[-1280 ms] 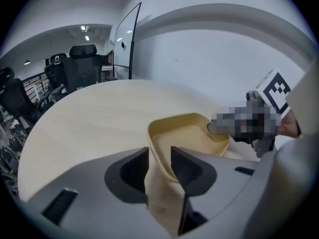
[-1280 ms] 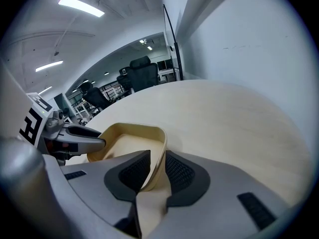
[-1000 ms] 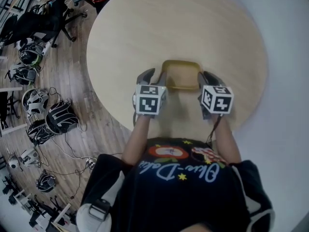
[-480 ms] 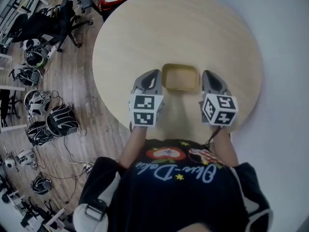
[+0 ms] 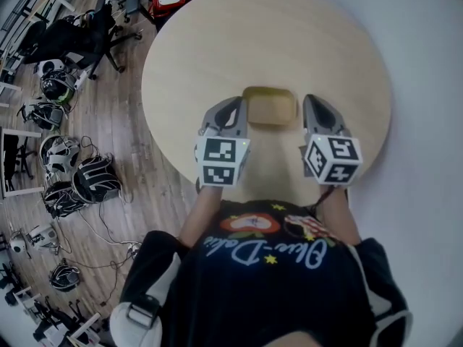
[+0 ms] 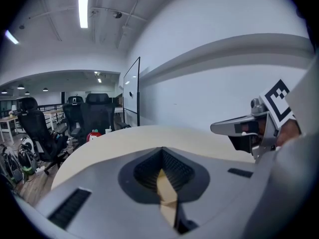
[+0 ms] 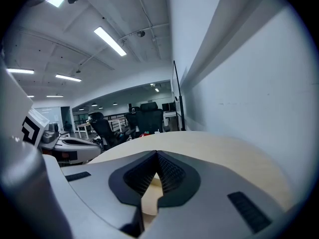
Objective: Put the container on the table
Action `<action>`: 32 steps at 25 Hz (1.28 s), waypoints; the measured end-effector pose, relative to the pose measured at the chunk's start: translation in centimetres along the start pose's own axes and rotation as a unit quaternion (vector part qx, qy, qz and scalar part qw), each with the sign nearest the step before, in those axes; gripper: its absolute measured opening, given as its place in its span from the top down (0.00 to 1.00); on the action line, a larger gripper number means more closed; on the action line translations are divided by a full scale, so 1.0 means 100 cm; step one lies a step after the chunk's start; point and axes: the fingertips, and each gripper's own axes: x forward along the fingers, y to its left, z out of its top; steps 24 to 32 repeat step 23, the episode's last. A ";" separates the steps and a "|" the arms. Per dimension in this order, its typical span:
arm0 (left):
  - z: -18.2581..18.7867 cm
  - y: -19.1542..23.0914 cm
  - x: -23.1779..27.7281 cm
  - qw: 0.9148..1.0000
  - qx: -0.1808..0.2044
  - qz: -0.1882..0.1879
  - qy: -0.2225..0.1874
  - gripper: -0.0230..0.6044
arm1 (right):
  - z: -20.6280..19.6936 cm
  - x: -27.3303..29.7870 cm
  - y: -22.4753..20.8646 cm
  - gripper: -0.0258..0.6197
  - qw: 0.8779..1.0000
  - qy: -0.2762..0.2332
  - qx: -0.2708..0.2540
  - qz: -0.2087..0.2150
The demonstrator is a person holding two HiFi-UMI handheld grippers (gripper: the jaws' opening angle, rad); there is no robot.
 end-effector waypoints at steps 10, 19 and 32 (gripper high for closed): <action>0.004 0.004 -0.003 1.000 -0.005 0.004 0.000 0.96 | 0.008 0.001 0.004 0.96 1.000 0.001 -0.008 0.001; 0.000 0.008 0.000 1.000 -0.008 0.004 0.008 0.96 | 0.005 0.005 0.004 0.96 1.000 0.010 -0.007 0.003; 0.002 0.010 0.002 1.000 -0.007 0.002 0.009 0.96 | 0.006 0.008 0.005 0.96 1.000 0.013 -0.008 0.003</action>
